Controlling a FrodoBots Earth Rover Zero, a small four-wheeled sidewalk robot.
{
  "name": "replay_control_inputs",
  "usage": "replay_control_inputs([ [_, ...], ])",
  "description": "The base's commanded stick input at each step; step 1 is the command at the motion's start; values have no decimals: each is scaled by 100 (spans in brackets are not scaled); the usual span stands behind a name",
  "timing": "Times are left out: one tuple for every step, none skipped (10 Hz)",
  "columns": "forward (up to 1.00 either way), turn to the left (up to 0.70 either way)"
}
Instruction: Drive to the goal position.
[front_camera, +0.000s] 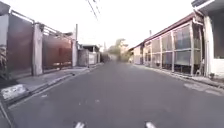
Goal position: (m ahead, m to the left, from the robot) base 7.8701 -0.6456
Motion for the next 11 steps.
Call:
replay_control_inputs([
  [70,0],
  [70,0],
  [70,0],
  [70,0],
  [70,0],
  [70,0],
  [70,0],
  [70,0],
  [70,0],
  [70,0],
  [70,0],
])
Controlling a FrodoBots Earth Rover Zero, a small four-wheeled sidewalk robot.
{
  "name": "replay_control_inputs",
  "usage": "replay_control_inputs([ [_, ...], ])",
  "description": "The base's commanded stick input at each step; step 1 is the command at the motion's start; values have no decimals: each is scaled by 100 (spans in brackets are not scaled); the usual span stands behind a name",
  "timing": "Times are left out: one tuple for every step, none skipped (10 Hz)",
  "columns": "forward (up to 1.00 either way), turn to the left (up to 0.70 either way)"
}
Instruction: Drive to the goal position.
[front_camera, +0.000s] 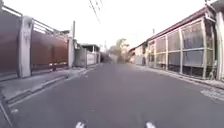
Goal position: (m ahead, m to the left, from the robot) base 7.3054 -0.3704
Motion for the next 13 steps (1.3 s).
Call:
replay_control_inputs([
  [70,0],
  [70,0],
  [70,0],
  [70,0],
  [70,0],
  [70,14],
  [70,9],
  [70,0],
  [70,0],
  [70,0],
  [70,0],
  [70,0],
  [70,0],
])
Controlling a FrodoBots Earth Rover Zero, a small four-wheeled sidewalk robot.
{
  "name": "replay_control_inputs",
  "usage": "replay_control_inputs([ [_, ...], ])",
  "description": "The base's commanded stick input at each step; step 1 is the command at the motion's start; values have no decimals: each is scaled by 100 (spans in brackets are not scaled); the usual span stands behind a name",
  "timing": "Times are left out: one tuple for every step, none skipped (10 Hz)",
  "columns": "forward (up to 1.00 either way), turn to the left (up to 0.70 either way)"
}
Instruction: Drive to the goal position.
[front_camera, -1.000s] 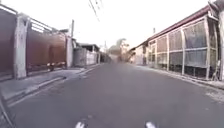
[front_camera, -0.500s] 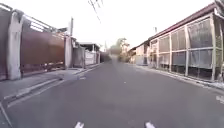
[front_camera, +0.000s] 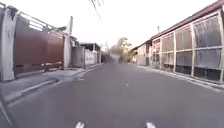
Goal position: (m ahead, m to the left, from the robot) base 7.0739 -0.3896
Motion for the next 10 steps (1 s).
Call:
replay_control_inputs([
  [70,0],
  [70,0],
  [70,0],
  [70,0],
  [70,0],
  [70,0],
  [70,0],
  [70,0],
  [70,0],
  [70,0],
])
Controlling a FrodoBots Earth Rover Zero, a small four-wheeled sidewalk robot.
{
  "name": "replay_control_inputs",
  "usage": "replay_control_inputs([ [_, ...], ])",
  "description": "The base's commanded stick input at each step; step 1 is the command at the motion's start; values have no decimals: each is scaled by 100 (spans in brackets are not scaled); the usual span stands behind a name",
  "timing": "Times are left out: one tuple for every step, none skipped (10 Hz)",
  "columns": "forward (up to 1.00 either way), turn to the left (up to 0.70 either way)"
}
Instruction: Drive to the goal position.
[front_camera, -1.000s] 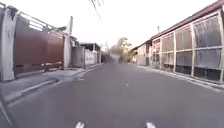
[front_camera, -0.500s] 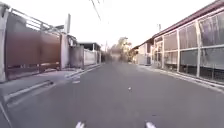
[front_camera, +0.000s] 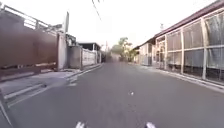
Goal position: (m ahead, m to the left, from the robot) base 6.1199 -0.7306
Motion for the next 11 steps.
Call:
replay_control_inputs([
  [70,0],
  [70,0],
  [70,0],
  [70,0],
  [70,0],
  [70,0],
  [70,0],
  [70,0],
  [70,0],
  [70,0],
  [70,0],
])
